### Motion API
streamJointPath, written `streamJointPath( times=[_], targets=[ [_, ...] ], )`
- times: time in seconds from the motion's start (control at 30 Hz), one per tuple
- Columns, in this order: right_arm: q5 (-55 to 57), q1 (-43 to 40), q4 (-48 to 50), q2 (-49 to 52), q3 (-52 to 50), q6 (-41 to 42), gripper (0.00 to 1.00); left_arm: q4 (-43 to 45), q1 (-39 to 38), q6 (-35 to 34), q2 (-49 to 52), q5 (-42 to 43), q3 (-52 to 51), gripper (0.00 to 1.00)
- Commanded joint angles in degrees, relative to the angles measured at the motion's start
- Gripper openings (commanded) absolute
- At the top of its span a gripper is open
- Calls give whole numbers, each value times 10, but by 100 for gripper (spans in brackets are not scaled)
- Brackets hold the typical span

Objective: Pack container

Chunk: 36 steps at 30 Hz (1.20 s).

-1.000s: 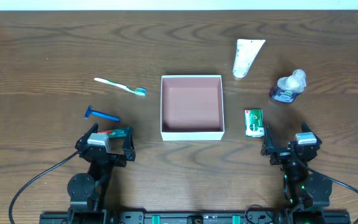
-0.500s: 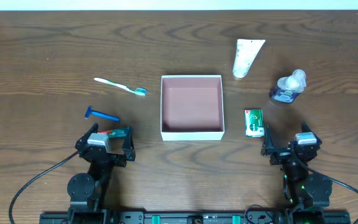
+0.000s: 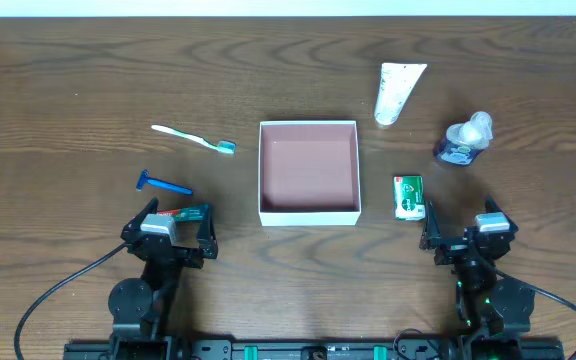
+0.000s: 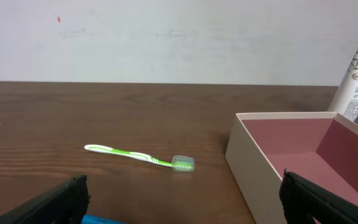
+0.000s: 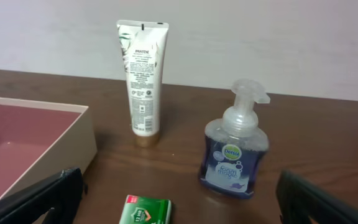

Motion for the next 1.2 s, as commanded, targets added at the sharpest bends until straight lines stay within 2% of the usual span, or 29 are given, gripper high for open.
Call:
streamJointPath(
  times=[0.0, 0.2, 0.3, 0.43, 0.57, 0.77, 1.0, 1.1, 1.17],
  targets=[
    [9, 5, -1, -4, -1, -3, 99, -21, -2, 2, -3, 10, -9, 98],
    [-17, 5, 26, -4, -1, 3, 99, -21, -2, 2, -3, 10, -9, 98],
    [-103, 5, 56, -4, 2, 2, 99, -21, -2, 2, -3, 10, -9, 98],
    [-193, 5, 36, 5, 29, 2, 99, -21, -2, 2, -3, 10, -9, 98],
    [-201, 5, -6, 54, 96, -14, 99, -21, -2, 2, -3, 10, -9, 98],
    [-211, 5, -100, 245, 294, -71, 99, -21, -2, 2, -3, 10, -9, 98],
    [-297, 5, -314, 548, 625, -140, 99, -21, -2, 2, -3, 10, -9, 98],
    [-337, 5, -395, 655, 757, -139, 99, -21, -2, 2, -3, 10, -9, 98],
    [-367, 5, -428, 707, 820, -107, 99, -21, -2, 2, -3, 10, -9, 98]
  ],
)
